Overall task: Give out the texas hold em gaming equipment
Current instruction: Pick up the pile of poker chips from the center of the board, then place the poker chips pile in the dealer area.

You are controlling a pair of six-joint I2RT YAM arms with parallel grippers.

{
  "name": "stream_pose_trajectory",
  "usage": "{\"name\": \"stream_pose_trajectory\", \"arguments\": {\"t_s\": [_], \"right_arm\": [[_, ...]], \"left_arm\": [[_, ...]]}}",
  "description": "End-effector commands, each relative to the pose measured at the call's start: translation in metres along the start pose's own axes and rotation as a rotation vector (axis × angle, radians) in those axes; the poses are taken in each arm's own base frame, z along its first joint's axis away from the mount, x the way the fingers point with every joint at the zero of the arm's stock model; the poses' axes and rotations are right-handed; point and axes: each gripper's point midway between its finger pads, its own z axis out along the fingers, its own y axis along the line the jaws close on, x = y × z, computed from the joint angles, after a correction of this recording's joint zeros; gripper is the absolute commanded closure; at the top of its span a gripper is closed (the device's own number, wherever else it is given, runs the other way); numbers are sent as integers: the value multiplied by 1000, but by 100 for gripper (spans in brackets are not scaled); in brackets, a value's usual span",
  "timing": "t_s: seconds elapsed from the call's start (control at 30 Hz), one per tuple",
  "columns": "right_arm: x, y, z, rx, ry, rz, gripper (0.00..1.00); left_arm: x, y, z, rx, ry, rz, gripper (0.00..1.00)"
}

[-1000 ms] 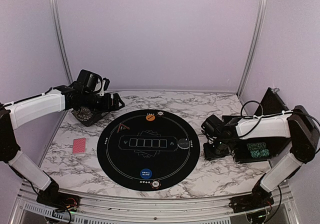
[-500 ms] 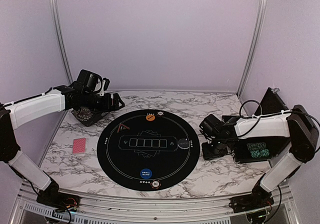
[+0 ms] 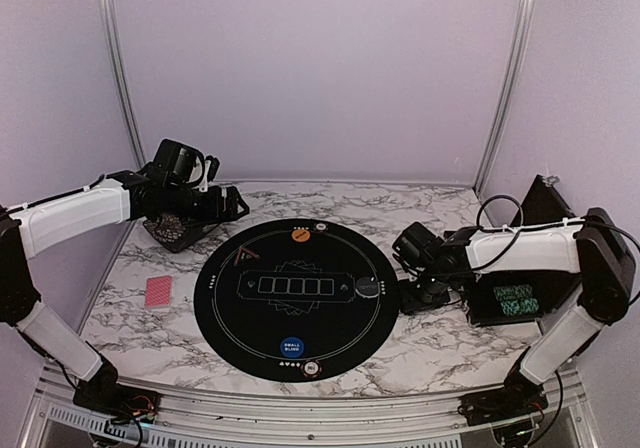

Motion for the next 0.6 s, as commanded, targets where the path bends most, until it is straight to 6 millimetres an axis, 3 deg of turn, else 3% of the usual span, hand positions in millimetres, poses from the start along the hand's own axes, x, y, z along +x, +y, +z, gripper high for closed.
{"name": "stream_pose_trajectory", "arguments": {"t_s": [0.0,0.57], "right_arm": [[-16,15,-7,-14,-34,-6,85],[-32,53,4,-35,-37,-85,84]], "left_arm": [[-7,-1,1,8,-16,7,1],[-7,0,1,6,-16,8,1]]}}
